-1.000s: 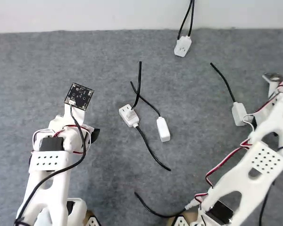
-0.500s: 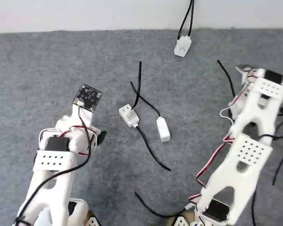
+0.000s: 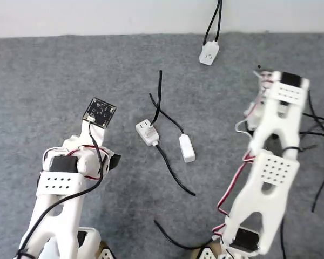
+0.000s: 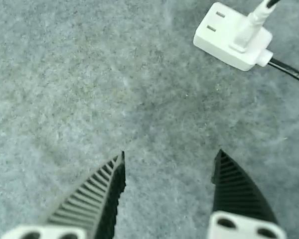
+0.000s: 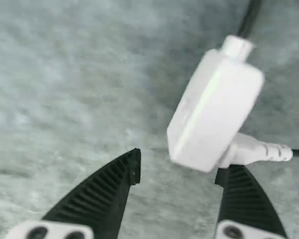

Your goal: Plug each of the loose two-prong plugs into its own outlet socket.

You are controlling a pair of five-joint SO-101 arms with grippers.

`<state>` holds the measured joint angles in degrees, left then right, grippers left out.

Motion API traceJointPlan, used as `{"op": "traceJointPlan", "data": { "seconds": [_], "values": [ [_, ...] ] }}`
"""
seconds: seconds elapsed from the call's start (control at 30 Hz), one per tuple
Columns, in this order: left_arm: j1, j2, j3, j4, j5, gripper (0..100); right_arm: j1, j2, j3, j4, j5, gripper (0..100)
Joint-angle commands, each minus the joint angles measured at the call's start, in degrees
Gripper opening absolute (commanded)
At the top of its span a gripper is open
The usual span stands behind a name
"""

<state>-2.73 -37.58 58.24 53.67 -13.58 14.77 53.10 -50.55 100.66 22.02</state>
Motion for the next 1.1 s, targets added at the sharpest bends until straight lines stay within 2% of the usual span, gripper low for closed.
{"op": "traceJointPlan", "data": {
  "seconds": [0.0, 0.17, 0.33, 0.53, 0.67, 0.77, 0.9, 1.07],
  "values": [
    [-0.4, -0.2, -2.0, 0.0, -0.2, 27, -8.9, -4.7, 1.6, 2.4, -1.5, 25.6],
    [-0.4, -0.2, -1.7, -0.9, -0.2, 27, -14.7, -4.5, 7.0, 2.3, -4.5, 25.6],
    [-0.4, -0.2, 1.3, -6.6, -0.3, 27, -12.8, -4.7, 9.7, 2.2, -4.7, 25.6],
    [-0.4, -0.2, 1.7, -7.5, -0.3, 27, -10.0, -12.4, 7.3, 2.5, -5.0, 25.6],
    [-0.6, -0.3, 3.9, -11.2, 0.5, 27, -10.2, -27.9, 12.7, 2.5, -5.1, 25.6],
    [-2.3, -0.6, 4.1, -11.7, 0.8, 27, -11.5, -42.5, 22.4, 2.4, -5.0, 25.6],
    [-3.2, -0.6, 4.3, -12.9, 0.8, 27, -12.6, -61.0, 44.1, 1.5, -4.7, 25.6],
    [-3.0, -0.4, 4.4, -13.4, 0.9, 27, -12.0, -86.5, 71.6, -6.3, -4.6, 25.6]
  ]
}}
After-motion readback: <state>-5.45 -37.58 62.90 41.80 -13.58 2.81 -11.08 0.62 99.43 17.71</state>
